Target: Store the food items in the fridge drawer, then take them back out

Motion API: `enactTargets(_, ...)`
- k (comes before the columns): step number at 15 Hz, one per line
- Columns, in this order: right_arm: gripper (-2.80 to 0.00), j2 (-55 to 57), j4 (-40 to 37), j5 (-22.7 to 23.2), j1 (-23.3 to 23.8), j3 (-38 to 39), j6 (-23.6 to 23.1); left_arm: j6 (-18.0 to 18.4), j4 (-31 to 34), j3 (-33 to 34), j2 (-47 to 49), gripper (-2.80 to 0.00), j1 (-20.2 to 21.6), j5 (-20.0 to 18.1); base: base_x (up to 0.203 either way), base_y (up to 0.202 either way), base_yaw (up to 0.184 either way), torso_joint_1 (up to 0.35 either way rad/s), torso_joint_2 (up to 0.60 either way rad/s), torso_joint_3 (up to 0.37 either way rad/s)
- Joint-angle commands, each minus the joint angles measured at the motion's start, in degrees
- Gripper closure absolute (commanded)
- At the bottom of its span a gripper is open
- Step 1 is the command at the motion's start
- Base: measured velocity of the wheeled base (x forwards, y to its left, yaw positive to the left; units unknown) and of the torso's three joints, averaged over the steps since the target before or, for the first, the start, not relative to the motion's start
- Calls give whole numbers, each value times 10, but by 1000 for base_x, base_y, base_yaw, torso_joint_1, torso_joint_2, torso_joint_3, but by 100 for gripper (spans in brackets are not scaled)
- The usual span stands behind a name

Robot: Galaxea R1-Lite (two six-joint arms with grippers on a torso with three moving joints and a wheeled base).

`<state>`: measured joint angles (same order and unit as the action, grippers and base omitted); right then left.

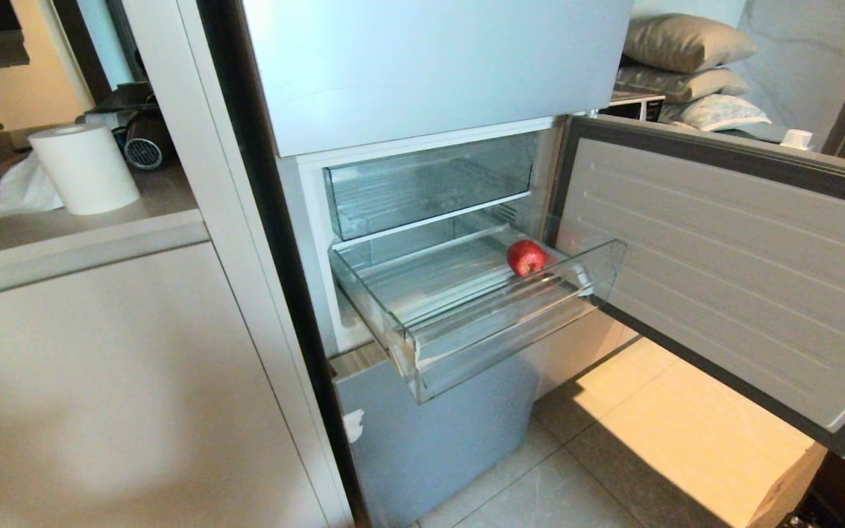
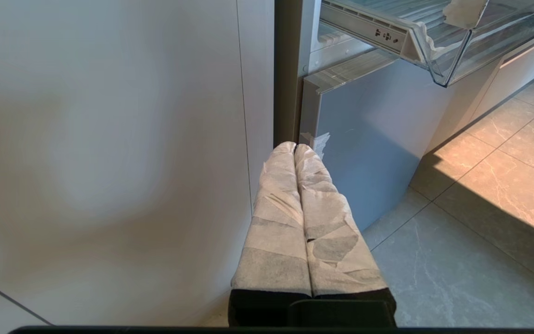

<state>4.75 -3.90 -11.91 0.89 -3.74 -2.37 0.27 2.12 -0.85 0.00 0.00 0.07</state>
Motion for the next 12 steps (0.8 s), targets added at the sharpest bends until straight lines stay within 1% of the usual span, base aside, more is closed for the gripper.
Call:
enactTargets(1,0,-47,0,0,-3,1,12,0,0,0,1,0,0,0,0,0,0,0,0,0)
enactTargets(5,0,-48,1,0,-4,1,21,0,0,0,1,0,0,0,0,0,0,0,0,0)
enactTargets(8,0,-48,1,-13,-3,0,46,0,0,0,1,0,0,0,0,0,0,0,0,0)
enactTargets(10,0,-48,0,-8,-3,-1,42,0,0,0,1,0,0,0,0,0,0,0,0,0)
enactTargets(11,0,-47,-3,26,-4,1,37,0,0,0,1,0,0,0,0,0,0,0,0,0)
enactTargets(12,0,-47,-6,99,-4,8,19,0,0,0,1,0,0,0,0,0,0,0,0,0)
